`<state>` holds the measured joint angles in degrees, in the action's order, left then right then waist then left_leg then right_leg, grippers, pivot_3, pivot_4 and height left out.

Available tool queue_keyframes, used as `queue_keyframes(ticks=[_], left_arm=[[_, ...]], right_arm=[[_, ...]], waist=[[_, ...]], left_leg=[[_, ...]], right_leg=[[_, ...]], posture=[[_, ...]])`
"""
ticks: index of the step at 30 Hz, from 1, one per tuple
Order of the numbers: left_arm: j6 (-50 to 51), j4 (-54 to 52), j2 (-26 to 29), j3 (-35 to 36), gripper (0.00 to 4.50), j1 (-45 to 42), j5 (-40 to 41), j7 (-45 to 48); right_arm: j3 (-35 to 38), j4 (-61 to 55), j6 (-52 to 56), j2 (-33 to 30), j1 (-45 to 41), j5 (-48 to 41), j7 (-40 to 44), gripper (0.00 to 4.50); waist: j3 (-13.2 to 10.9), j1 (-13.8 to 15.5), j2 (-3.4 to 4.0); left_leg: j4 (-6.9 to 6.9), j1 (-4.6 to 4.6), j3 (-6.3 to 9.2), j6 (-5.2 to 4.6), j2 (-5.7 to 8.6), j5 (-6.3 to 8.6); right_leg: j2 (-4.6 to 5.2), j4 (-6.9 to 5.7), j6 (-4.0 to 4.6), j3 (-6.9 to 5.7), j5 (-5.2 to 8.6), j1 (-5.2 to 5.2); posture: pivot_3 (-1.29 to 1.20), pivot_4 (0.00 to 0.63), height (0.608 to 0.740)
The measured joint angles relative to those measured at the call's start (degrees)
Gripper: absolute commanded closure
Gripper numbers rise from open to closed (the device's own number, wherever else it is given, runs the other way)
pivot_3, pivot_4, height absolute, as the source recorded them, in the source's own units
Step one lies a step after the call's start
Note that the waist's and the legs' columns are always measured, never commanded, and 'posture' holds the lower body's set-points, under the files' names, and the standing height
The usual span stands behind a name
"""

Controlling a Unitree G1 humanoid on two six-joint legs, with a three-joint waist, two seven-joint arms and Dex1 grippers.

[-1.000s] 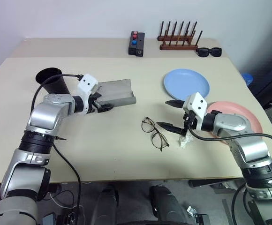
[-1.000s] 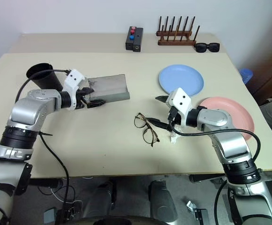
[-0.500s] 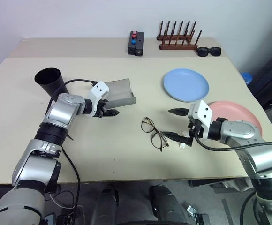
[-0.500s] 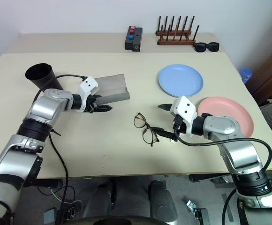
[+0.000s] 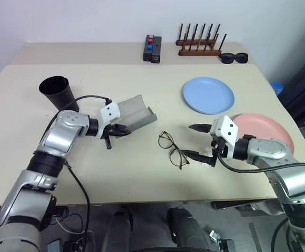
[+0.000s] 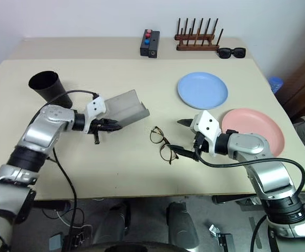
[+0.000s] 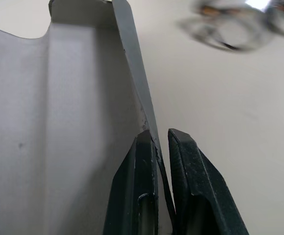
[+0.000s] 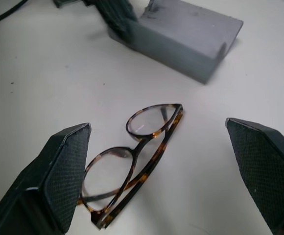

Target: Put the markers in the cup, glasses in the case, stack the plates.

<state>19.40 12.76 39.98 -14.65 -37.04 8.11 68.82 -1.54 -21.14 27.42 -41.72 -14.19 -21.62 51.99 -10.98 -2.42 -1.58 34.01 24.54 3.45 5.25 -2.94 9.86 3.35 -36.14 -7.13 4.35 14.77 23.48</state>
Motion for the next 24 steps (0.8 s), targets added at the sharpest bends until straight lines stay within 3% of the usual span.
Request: queue_keyframes(ticks=[5,11,24], left_arm=[[-1.49,-6.0,4.46,0.0,4.08,3.59,0.07,4.98],[-4.25,-8.1,5.93,-0.19,4.08,5.31,-0.27,7.57],[-9.57,-9.12,10.2,-0.35,4.08,5.86,-0.66,15.51]], right_arm=[[-1.21,-0.19,4.8,0.26,-2.04,-1.24,-0.19,0.0],[-5.8,-0.88,13.58,0.42,-3.61,-1.0,-3.0,0.0],[-6.17,-0.88,24.54,5.26,-5.83,-3.42,-9.0,0.0]], waist=[[0.0,0.03,0.01],[0.0,0.18,0.0],[0.0,0.02,0.01]], left_leg=[[0.03,0.0,-0.01,0.0,0.0,0.0],[0.05,0.01,-0.01,0.0,0.0,0.0],[0.04,0.01,-0.01,-0.02,0.0,0.01]], right_leg=[[0.02,0.0,0.03,0.01,0.01,-0.01],[0.04,0.01,0.04,0.01,0.01,0.0],[0.03,0.0,0.04,0.0,0.01,0.01]], posture=[[0.0,0.15,0.74],[0.0,0.15,0.74],[0.0,0.15,0.74]])
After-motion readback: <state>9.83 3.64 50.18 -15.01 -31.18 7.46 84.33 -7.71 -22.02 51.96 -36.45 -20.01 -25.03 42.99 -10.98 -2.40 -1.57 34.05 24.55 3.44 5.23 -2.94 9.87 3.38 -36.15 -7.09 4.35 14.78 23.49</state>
